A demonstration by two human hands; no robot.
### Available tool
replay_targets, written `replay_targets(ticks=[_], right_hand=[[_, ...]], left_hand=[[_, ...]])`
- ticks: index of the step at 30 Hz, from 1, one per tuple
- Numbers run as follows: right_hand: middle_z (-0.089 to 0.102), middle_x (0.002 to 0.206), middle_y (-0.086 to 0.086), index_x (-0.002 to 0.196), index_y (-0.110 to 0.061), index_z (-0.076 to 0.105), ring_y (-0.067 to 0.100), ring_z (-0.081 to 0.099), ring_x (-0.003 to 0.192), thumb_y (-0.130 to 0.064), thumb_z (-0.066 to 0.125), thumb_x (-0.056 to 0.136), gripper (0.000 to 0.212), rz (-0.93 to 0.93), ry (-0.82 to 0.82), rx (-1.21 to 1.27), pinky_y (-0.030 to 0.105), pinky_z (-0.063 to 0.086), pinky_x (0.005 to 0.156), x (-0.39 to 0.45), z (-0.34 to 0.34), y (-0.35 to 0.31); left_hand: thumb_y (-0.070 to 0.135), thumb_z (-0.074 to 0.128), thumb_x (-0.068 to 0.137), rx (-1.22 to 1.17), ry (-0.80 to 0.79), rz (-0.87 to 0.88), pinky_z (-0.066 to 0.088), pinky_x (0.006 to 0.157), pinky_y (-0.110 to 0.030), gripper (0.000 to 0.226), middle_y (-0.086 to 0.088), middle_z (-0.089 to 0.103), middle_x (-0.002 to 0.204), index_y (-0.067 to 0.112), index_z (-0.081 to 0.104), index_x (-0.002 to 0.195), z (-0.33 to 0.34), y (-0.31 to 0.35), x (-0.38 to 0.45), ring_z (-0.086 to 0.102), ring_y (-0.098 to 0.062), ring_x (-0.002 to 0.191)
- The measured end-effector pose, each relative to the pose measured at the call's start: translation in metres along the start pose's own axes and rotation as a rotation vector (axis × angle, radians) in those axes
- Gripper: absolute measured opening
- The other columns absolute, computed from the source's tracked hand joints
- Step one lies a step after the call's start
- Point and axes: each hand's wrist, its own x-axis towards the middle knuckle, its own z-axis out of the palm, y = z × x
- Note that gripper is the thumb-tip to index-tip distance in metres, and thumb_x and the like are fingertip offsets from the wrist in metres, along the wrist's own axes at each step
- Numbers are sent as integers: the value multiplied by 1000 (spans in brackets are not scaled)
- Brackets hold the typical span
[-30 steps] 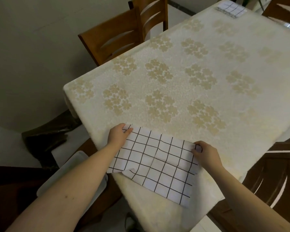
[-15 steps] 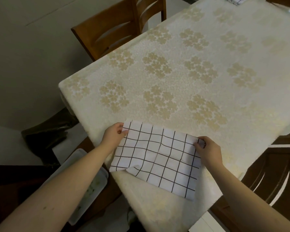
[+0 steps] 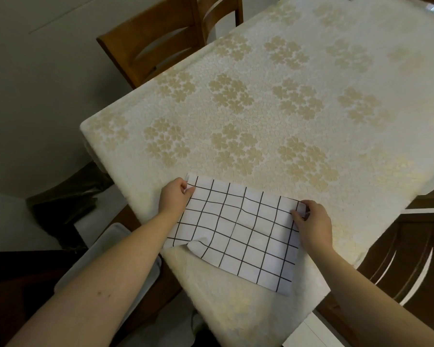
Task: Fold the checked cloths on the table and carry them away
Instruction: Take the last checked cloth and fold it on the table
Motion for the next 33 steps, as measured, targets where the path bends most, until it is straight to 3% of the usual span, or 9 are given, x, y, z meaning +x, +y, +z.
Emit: replay_targets(ticks=[4, 7, 9, 12, 16, 22, 26, 33], right_hand=[[51, 131, 14, 135, -16, 50, 33, 49, 116, -21, 71, 86, 54, -101, 133, -193, 46, 40, 97, -6, 2, -4], [51, 138, 12, 140, -14, 47, 33, 46, 127, -25, 66, 89, 55, -365, 105, -282, 49, 36, 103, -16, 12, -18], [46, 147, 8, 145, -16, 42, 29, 40, 135, -35, 52, 95, 54, -537, -38, -330, 46, 31, 109, -22, 29, -29], [20, 162, -1, 155, -24, 20, 20, 14, 149, -54, 18, 98, 64, -623, -279, -445, 37, 8, 118, -29, 56, -39], [-10, 163, -5, 153, -29, -8, 15, -15, 149, -62, -11, 92, 69, -610, -350, -547, 35, -11, 120, -31, 74, -32], [-18, 161, -6, 153, -28, -14, 13, -21, 147, -60, -5, 95, 67, -605, -355, -543, 35, -14, 119, -33, 73, -31], [-10, 163, -7, 154, -25, -11, 10, -15, 149, -57, 1, 98, 66, -601, -328, -498, 34, -10, 120, -33, 73, -30], [-9, 163, -6, 154, -23, -8, 11, -14, 149, -56, 0, 98, 66, -610, -309, -529, 36, -8, 121, -33, 76, -30]], left_hand=[[26, 66, 92, 19, 7, 16, 38, 63, -28, 18, -2, 55, 78, 11, 57, 89, 1, 1, -1, 53, -19, 73], [26, 65, 92, 17, 17, 14, 38, 64, -27, 17, -3, 55, 80, 10, 58, 92, 2, 1, -2, 53, -19, 75], [26, 66, 92, 10, 16, 5, 41, 65, -28, 18, -4, 57, 82, 9, 59, 94, 1, 2, -3, 55, -20, 76], [26, 67, 92, -11, 1, -21, 41, 66, -27, 18, -4, 57, 81, 9, 59, 93, -2, 4, -2, 55, -20, 76], [28, 67, 92, -54, -10, -65, 40, 68, -27, 20, -3, 58, 85, 12, 56, 94, -5, 4, -2, 54, -18, 79], [41, 57, 95, -254, -52, -163, 46, 77, -28, 35, 0, 64, 108, 15, 57, 119, -15, -4, -12, 60, -17, 96], [50, 60, 91, -387, -194, -266, 53, 90, -39, 34, -1, 65, 111, 26, 57, 114, -32, -33, -34, 63, -20, 101], [32, 71, 87, -401, -460, -209, 50, 88, -25, 40, 6, 72, 102, 27, 54, 123, -63, -71, -91, 66, -9, 101]])
